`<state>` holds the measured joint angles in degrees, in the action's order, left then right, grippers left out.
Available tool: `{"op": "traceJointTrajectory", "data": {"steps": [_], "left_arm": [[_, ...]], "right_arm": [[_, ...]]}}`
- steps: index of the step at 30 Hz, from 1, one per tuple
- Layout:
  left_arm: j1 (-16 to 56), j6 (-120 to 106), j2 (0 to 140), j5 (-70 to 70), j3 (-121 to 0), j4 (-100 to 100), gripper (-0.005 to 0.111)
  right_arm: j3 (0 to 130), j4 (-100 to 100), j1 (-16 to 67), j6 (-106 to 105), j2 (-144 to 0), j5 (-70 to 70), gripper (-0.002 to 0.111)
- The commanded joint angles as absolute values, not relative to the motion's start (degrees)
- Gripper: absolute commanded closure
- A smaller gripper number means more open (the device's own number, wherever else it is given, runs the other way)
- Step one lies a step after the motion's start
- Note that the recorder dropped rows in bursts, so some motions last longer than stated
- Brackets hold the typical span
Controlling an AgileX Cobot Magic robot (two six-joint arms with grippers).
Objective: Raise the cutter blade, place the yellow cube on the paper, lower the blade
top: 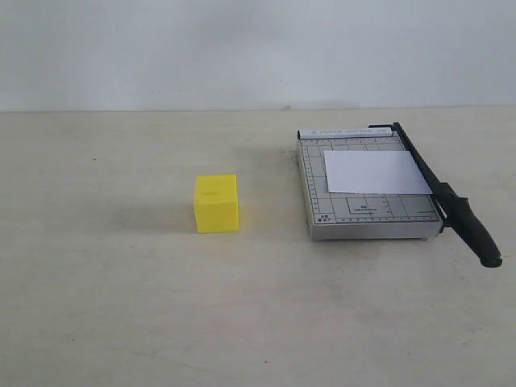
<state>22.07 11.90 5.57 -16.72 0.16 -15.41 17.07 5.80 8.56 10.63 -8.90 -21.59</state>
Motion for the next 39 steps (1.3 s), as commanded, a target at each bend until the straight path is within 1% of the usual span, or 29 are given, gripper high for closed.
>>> {"op": "traceJointTrajectory", "data": {"steps": [1,2,4,5,6,7,9,10,14,19,26,39], "left_arm": [[22.3,11.9,5.7,-16.7,0.0,-15.5,0.084],[22.3,11.9,5.7,-16.7,0.0,-15.5,0.084],[22.3,11.9,5.7,-16.7,0.0,-15.5,0.084],[22.3,11.9,5.7,-16.7,0.0,-15.5,0.084],[22.3,11.9,5.7,-16.7,0.0,-15.5,0.084],[22.3,11.9,5.7,-16.7,0.0,-15.5,0.084],[22.3,11.9,5.7,-16.7,0.0,-15.5,0.084],[22.3,11.9,5.7,-16.7,0.0,-15.5,0.084],[22.3,11.9,5.7,-16.7,0.0,-15.5,0.084],[22.3,11.9,5.7,-16.7,0.0,-15.5,0.084],[22.3,11.9,5.7,-16.7,0.0,-15.5,0.084],[22.3,11.9,5.7,-16.7,0.0,-15.5,0.084]], "right_arm": [[24.3,4.2,8.6,4.9,-24.7,-30.7,0.091],[25.6,4.2,8.6,4.3,-28.8,-30.8,0.082],[29.1,4.2,8.6,3.4,-36.8,-30.8,0.054],[30.9,3.9,8.6,3.4,-40.0,-30.8,0.042],[32.7,3.3,8.6,3.4,-44.0,-31.2,0.033],[34.7,2.4,8.6,3.4,-48.0,-31.9,0.033],[37.9,-0.4,8.6,3.4,-54.8,-32.8,0.039],[39.6,-1.2,8.6,3.4,-58.4,-32.8,0.039],[46.2,-1.9,8.6,3.0,-70.8,-35.4,0.039],[52.3,-1.9,8.6,0.0,-80.5,-40.8,0.039],[53.6,-2.3,8.6,-0.8,-87.4,-41.7,0.039],[53.6,-7.0,8.5,-1.7,-93.4,-38.7,0.039]]}}
